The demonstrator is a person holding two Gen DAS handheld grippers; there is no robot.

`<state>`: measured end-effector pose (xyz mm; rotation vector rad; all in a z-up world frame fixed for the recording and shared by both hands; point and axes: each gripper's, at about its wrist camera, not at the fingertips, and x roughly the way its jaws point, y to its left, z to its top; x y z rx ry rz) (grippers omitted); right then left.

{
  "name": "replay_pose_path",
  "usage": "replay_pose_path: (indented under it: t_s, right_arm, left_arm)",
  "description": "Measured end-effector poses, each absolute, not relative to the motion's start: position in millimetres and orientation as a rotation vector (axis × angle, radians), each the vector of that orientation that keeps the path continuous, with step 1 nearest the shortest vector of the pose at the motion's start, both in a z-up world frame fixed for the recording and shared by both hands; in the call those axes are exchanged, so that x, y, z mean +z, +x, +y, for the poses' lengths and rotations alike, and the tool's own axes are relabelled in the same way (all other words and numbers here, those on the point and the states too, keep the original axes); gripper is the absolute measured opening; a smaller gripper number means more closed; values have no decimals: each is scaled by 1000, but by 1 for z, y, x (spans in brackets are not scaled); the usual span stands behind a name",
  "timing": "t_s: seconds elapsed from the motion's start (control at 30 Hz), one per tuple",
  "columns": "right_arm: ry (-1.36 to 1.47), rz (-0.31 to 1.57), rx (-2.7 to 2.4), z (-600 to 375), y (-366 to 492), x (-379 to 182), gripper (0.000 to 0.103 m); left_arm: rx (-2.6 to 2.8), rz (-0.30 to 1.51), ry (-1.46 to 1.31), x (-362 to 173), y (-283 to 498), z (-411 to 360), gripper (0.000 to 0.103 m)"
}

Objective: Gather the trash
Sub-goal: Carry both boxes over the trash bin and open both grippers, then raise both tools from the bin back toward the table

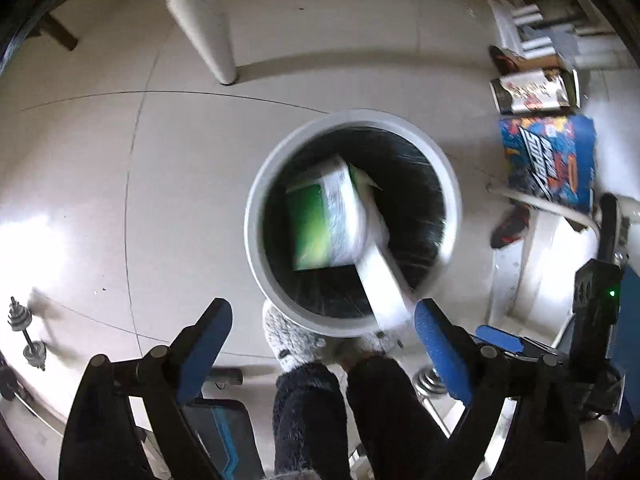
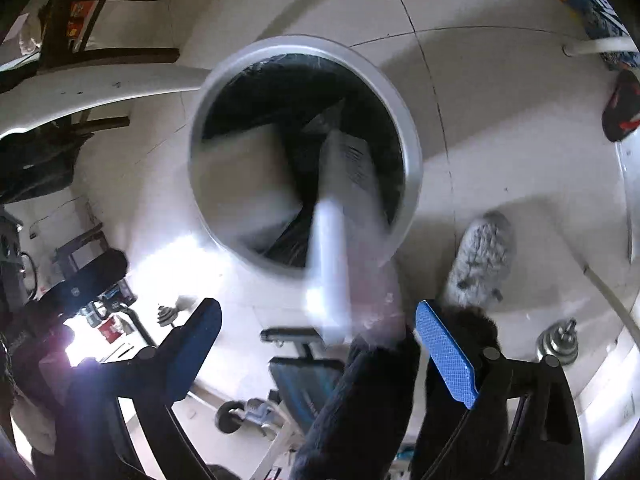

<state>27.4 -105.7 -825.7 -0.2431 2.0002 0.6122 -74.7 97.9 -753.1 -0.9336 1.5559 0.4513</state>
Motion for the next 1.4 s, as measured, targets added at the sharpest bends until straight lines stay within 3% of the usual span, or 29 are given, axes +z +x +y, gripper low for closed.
replay_pose_path:
  t_s: [0.27,0.67,1.17,1.4]
  right_arm:
    - [-501,1758,511,-92,29,-790,99]
    - [-554,1663,532,-91,33,-677,99]
    - [-564,1621,605,-81,1,-470,99]
    - [-412,1586,604,-75,17,-374,99]
  left_arm:
    - [620,1518,-685,-706,-85,85,93]
    - [625,1508,-638,-605,-90,74,93]
    - [641,1433,-663,-437,-136,64,93]
    - [679,1324,-631,-356,-133,76,93]
